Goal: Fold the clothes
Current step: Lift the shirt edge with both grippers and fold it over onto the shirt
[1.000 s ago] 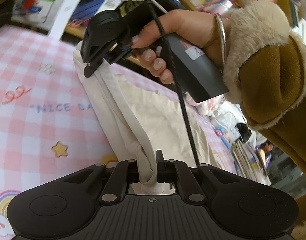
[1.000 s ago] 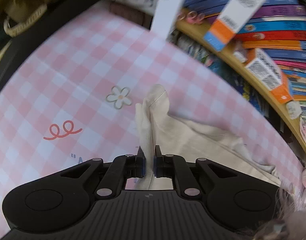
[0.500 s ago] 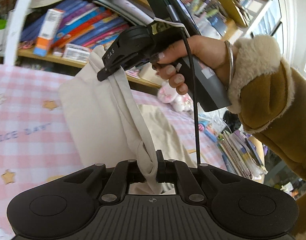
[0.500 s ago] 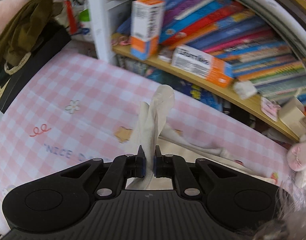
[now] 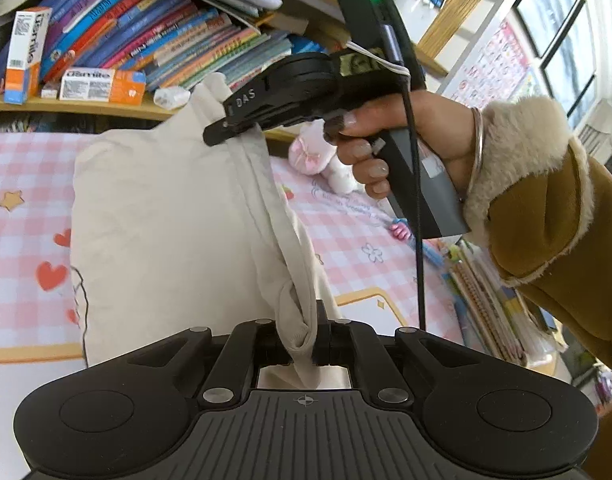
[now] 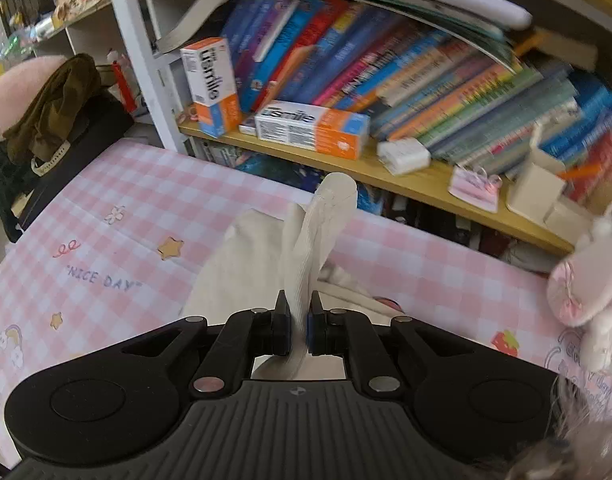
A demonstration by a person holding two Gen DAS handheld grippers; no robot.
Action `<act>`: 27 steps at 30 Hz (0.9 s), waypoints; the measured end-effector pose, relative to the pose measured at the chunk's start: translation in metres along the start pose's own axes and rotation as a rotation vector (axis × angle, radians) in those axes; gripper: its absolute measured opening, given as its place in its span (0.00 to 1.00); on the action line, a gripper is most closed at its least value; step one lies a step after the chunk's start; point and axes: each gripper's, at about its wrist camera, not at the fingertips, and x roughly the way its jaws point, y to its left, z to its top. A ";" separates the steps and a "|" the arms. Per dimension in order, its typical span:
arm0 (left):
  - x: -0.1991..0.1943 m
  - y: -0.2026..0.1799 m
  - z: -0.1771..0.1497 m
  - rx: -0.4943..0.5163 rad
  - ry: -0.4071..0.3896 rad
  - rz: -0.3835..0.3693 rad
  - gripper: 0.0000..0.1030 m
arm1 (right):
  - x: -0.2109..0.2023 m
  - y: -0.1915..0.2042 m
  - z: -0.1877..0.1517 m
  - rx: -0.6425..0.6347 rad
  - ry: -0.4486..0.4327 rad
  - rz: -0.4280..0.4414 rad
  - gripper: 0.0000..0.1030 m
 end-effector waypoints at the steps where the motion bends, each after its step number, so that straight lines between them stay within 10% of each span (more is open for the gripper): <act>1: 0.005 -0.007 -0.001 -0.001 0.004 0.011 0.06 | -0.002 -0.009 -0.005 0.003 -0.005 0.011 0.06; 27: 0.062 -0.052 -0.003 0.028 0.092 0.133 0.06 | 0.001 -0.100 -0.059 0.082 -0.072 0.163 0.07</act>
